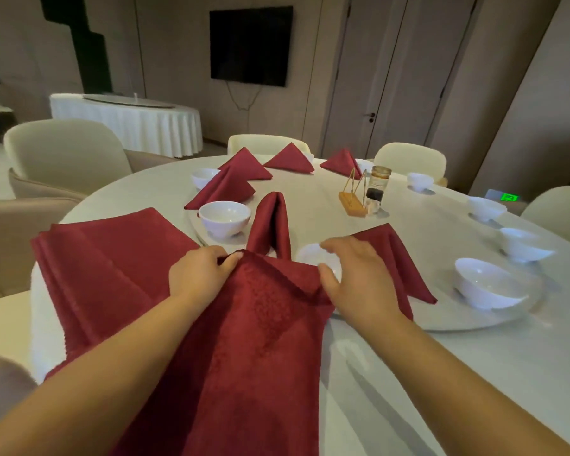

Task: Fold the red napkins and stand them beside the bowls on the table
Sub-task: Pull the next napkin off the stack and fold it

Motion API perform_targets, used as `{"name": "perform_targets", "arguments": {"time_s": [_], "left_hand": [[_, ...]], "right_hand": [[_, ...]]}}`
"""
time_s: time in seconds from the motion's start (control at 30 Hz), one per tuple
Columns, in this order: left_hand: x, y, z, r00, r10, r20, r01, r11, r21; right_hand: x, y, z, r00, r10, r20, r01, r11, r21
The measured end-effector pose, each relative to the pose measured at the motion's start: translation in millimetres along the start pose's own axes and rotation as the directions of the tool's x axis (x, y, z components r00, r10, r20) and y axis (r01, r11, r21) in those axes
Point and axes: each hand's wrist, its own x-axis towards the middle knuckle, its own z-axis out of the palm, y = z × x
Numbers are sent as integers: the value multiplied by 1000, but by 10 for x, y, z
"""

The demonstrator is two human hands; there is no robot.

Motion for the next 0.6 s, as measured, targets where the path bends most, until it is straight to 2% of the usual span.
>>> {"name": "perform_targets", "arguments": {"time_s": [0.03,0.07,0.13,0.17,0.2,0.23,0.27,0.37,0.47,0.6], "left_hand": [[9,-38,84,1000,-8,21,8,1000,-2],[23,-64,154,999,-16,39,17,1000,-7],[46,-93,234,998,-34,56,35,999,-24],[54,-106,250,998,-40,57,41,999,-31],[65,-126,255,997,-44,56,46,998,-38],[71,-153,248,997,-50,53,52,998,-40],[79,-190,237,997,-62,50,64,997,-38],[119,-329,184,993,-111,38,111,994,-20],[172,-472,133,987,-162,14,162,986,-23],[222,-601,117,979,-205,5,205,979,5]], "right_hand": [[-87,-115,50,992,-121,-26,123,990,71],[-175,-198,110,966,-258,31,252,959,133],[-379,-319,308,835,-473,283,442,881,169],[-465,-359,371,750,-499,435,468,864,186],[-537,-360,421,672,-476,567,424,875,233],[-606,-316,489,606,-472,640,394,877,274],[-662,-267,546,591,-494,637,398,866,302],[-775,-80,609,643,-507,574,444,857,261],[-772,119,561,739,-503,449,468,862,195],[-760,444,390,792,-460,402,477,877,65]]}}
